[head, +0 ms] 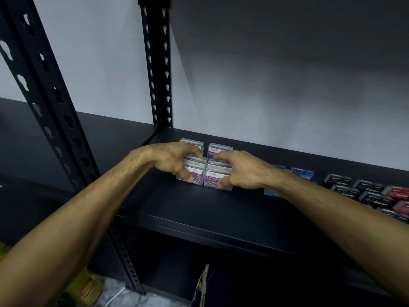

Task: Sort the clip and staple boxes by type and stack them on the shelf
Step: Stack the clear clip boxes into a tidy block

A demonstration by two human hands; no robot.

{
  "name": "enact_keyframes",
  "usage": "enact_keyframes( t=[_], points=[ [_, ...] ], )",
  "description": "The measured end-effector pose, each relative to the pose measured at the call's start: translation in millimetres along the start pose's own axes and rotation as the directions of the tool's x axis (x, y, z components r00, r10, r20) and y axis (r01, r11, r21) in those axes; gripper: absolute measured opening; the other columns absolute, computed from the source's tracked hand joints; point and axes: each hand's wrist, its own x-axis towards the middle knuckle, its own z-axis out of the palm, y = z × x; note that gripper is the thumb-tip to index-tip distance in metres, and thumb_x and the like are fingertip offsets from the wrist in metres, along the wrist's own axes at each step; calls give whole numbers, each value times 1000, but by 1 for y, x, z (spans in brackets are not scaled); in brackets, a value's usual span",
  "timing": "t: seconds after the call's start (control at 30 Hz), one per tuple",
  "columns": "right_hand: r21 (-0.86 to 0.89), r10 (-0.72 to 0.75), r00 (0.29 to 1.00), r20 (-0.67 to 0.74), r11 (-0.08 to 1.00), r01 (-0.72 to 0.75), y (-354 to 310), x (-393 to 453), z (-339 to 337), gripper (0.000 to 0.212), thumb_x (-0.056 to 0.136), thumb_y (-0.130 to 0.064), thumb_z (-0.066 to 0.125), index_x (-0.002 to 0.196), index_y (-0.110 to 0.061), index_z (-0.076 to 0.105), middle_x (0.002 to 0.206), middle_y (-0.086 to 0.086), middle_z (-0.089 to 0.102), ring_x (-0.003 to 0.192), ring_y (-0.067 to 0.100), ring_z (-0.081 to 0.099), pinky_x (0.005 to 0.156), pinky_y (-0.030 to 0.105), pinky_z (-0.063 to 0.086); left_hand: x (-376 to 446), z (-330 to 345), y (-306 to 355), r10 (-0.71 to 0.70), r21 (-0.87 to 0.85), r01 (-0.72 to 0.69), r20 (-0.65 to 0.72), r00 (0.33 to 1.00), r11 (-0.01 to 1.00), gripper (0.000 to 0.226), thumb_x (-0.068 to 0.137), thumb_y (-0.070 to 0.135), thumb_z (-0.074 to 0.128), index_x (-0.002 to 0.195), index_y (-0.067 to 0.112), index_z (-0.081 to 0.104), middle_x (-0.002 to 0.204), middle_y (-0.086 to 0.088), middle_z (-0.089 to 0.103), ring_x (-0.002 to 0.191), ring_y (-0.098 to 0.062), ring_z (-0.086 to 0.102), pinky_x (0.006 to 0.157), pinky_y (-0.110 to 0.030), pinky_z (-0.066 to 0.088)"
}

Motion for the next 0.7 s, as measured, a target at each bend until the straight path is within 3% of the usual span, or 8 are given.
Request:
enact_keyframes(
  t=[0.1, 0.2, 0.3, 0.4, 0.5, 0.57, 0.7],
  points=[
    [3, 0, 1000, 1, 1000, 0, 1, 1, 0, 82, 77, -33, 81, 147, -25, 40, 149, 1, 45, 129, 18, 48, 100, 32, 41, -3, 0, 3, -10, 4, 10, -5, 1000, 1000, 63, 72, 16, 87, 126, 27, 54, 99, -2, 66, 76, -16, 64, 67, -30, 58],
    [3, -13, 1000, 1, 1000, 13, 3, 0, 0, 82, 76, -36, 80, 147, -24, 39, 147, 0, 47, 124, 15, 50, 98, 31, 44, -7, -2, 8, -14, 31, 14, 0, 1000, 999, 68, 72, 20, 87, 130, 27, 52, 112, -5, 65, 95, -26, 67, 82, -40, 59],
    [-12, -26, 998, -63, 1000, 25, 7, -4, -8, 83, 75, -56, 74, 145, -25, 42, 134, -3, 54, 107, 10, 53, 88, 30, 48, -16, -14, 12, 7, 68, -6, -13, 1000, 998, 79, 72, 31, 86, 140, 26, 46, 127, 3, 58, 111, -22, 61, 97, -43, 53],
    [7, -12, 981, -196, 1000, 14, 13, -2, -18, 72, 80, -67, 62, 137, -24, 50, 123, -6, 57, 101, 9, 55, 82, 32, 49, -27, -34, 13, 5, 63, 1, -94, 996, 998, 79, 73, 49, 81, 141, 35, 44, 122, 8, 61, 99, -19, 68, 91, -44, 56],
    [80, 19, 940, -342, 997, 9, 21, 8, -23, 50, 92, -56, 54, 129, -21, 57, 121, -3, 58, 98, 10, 56, 77, 26, 45, -23, -48, 10, 8, 11, -5, -325, 946, 1000, 60, 80, 56, 71, 133, 37, 52, 107, 9, 66, 79, -13, 70, 77, -33, 55],
    [124, 51, 919, -391, 992, -2, 22, 19, -23, 41, 98, -46, 50, 129, -20, 57, 125, 1, 57, 100, 11, 55, 78, 25, 41, -8, -50, 5, -25, -27, 14, -457, 889, 1000, 49, 86, 54, 66, 130, 33, 56, 110, 4, 66, 90, -16, 67, 81, -30, 49],
    [154, 59, 945, -322, 988, -9, 19, 40, -20, 38, 102, -33, 48, 136, -20, 54, 137, 3, 51, 117, 16, 53, 86, 25, 38, 27, -38, -6, -69, -31, 62, -424, 903, 998, 37, 96, 43, 56, 130, 28, 59, 121, -1, 64, 107, -16, 58, 90, -28, 41]
  ],
)
